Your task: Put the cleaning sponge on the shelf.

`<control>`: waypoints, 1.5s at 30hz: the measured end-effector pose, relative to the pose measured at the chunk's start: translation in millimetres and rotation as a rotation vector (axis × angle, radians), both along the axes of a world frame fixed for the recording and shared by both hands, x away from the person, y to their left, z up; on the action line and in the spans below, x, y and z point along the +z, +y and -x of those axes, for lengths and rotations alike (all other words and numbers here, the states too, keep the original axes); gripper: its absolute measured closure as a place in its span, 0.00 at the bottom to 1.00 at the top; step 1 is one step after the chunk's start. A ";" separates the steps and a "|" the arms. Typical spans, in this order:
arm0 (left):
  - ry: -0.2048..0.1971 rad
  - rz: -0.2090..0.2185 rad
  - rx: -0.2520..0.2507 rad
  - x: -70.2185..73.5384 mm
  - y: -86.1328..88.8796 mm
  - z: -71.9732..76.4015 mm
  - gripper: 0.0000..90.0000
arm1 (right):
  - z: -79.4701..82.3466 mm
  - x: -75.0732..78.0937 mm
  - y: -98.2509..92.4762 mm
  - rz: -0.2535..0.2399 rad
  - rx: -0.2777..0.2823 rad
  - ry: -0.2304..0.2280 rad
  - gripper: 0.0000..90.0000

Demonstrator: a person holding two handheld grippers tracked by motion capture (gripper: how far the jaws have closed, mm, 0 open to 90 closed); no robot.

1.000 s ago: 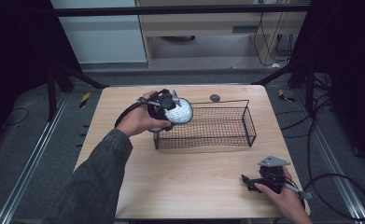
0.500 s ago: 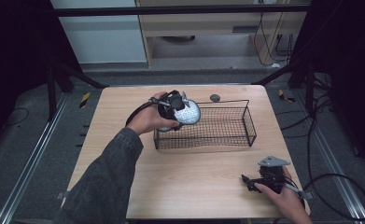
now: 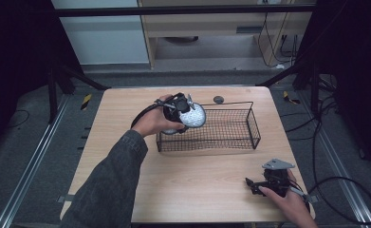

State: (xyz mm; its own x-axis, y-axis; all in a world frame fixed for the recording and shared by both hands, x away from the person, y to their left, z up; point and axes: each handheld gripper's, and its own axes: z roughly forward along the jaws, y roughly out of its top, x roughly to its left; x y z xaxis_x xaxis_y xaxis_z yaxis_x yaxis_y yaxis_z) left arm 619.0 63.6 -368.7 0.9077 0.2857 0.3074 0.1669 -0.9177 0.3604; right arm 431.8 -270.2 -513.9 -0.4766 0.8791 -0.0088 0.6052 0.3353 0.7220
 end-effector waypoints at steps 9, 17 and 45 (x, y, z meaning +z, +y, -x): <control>0.015 0.006 0.004 -10.4 -1.6 -2.2 0.13 | 0.0 -0.1 0.0 -0.001 0.000 -0.001 0.00; 0.024 0.032 0.022 -15.7 0.4 -5.6 0.07 | 0.0 -0.2 0.1 -0.002 0.000 -0.002 0.00; 0.039 0.147 0.023 -4.0 8.4 10.5 0.06 | -0.1 -0.1 -0.1 0.000 0.001 -0.003 0.00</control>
State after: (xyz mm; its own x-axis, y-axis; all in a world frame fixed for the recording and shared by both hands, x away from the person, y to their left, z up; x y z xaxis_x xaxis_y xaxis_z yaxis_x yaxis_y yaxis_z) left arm 608.5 72.0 -372.7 0.9108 0.3457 0.2257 0.2033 -0.8513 0.4837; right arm 431.9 -270.3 -514.1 -0.4778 0.8784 -0.0101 0.6026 0.3361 0.7238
